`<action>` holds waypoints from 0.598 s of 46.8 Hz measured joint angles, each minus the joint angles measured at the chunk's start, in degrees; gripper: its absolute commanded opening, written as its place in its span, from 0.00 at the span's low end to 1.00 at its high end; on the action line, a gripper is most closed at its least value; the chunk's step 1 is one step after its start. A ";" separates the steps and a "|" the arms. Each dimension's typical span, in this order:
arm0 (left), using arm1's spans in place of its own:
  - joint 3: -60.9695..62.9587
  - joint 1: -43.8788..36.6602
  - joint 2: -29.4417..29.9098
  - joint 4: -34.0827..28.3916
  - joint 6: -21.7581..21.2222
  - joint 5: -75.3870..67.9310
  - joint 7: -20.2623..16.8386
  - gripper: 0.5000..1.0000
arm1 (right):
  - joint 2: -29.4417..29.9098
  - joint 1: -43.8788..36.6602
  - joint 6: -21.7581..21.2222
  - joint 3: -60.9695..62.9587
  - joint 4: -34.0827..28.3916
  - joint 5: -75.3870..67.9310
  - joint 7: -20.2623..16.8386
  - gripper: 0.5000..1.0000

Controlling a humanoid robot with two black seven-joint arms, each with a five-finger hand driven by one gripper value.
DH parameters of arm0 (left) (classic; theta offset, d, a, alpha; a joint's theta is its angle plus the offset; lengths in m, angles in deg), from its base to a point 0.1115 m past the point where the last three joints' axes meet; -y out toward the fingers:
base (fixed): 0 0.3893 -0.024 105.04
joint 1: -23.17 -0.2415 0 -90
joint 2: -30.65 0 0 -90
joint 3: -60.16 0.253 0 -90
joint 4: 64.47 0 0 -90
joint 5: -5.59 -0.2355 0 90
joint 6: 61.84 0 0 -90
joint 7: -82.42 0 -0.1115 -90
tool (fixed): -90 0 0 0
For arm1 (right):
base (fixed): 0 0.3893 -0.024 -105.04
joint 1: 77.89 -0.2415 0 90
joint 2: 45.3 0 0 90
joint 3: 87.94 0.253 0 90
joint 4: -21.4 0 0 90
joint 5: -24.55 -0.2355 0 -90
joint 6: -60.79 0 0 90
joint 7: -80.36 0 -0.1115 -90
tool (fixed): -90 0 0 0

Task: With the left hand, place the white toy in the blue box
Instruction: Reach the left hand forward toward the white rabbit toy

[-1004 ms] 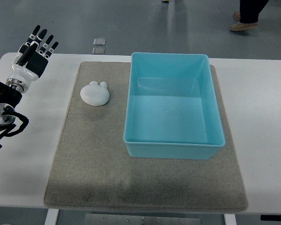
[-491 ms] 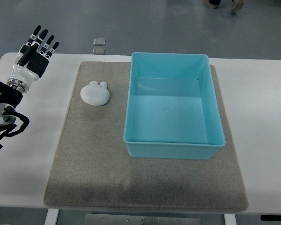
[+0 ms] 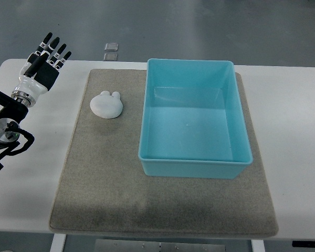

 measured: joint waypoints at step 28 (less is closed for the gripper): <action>5.56 2.63 9.02 6.04 1.24 -21.18 -0.62 0.68 | 0.00 -0.02 0.00 0.00 -0.01 0.00 0.00 0.87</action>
